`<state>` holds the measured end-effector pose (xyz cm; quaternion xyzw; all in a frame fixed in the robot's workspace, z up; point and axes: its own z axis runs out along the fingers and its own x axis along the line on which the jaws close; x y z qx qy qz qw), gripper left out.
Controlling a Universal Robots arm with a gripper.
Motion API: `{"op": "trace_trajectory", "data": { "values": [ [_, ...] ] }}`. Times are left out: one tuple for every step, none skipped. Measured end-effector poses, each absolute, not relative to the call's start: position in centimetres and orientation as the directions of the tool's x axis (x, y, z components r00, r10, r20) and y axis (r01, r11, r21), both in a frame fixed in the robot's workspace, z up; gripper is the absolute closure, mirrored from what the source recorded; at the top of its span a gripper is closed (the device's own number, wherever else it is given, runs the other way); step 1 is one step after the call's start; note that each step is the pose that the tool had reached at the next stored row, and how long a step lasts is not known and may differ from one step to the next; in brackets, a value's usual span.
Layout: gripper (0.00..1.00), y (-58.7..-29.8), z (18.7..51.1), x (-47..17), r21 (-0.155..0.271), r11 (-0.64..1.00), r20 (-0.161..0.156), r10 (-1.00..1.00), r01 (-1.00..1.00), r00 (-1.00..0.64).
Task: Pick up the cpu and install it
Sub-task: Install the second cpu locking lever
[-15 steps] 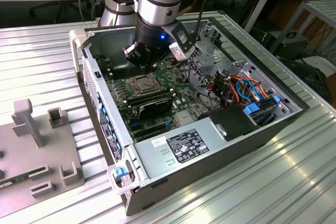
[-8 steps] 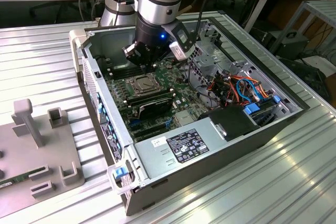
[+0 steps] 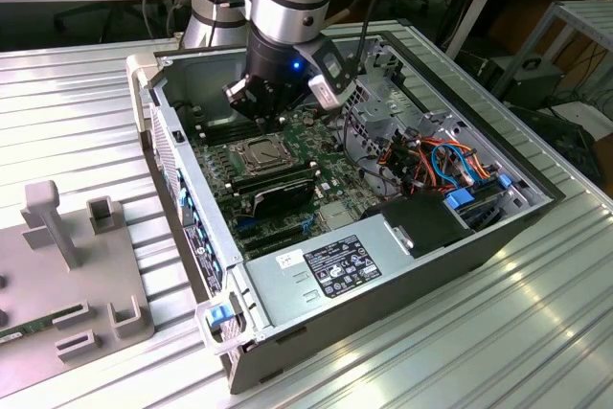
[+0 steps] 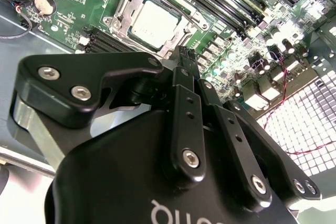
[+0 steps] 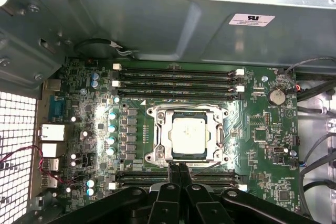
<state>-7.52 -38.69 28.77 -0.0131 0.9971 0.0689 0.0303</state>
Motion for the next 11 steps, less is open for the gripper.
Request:
{"op": "trace_trajectory", "data": {
  "values": [
    [0.89,-38.67,28.77,-7.53,0.137,0.99,-0.062,-0.022,-0.03,-0.998],
    [0.89,-38.66,28.77,-7.53,0.137,0.99,-0.062,-0.022,-0.03,-0.998],
    [0.89,-38.66,28.77,-7.53,0.137,0.99,-0.062,-0.022,-0.03,-0.998],
    [0.89,-38.65,28.77,-7.52,0.137,0.99,-0.062,-0.022,-0.03,-0.998],
    [0.89,-38.65,28.79,-7.52,0.137,0.99,-0.062,-0.022,-0.03,-0.998],
    [0.89,-38.65,28.79,-7.52,0.137,0.99,-0.062,-0.022,-0.03,-0.998],
    [0.89,-38.66,28.8,-7.53,0.137,0.99,-0.062,-0.022,-0.03,-0.998],
    [0.89,-38.66,28.8,-7.53,0.137,0.99,-0.062,-0.022,-0.03,-0.998],
    [0.89,-38.66,28.8,-7.53,0.137,0.99,-0.062,-0.022,-0.03,-0.998],
    [0.89,-38.66,28.8,-7.53,0.137,0.99,-0.062,-0.022,-0.03,-0.998],
    [0.89,-38.66,28.8,-7.52,0.137,0.99,-0.062,-0.022,-0.03,-0.998]
  ]
}}
